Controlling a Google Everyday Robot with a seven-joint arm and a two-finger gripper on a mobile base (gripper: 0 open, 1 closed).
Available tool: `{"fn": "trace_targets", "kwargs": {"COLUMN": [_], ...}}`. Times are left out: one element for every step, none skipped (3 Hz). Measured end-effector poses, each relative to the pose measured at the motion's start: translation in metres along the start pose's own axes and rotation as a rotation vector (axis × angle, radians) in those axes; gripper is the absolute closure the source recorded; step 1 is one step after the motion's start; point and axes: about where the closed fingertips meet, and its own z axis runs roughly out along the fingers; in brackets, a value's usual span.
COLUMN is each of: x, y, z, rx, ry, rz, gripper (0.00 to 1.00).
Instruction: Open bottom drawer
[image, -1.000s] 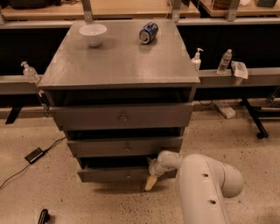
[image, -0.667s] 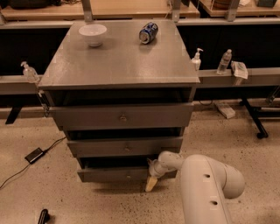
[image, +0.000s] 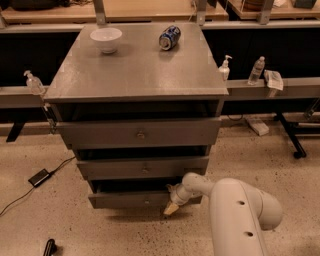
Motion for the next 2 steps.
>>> {"fn": "trace_targets", "kwargs": {"x": [-0.0034,-0.0062], "y": [0.0084,0.0079], "z": [-0.0011,-0.0060], "rx": [-0.029,-0.029], "ry": [-0.013,-0.013], "rz": [0.007,0.007], "gripper": [0.67,0.90]}}
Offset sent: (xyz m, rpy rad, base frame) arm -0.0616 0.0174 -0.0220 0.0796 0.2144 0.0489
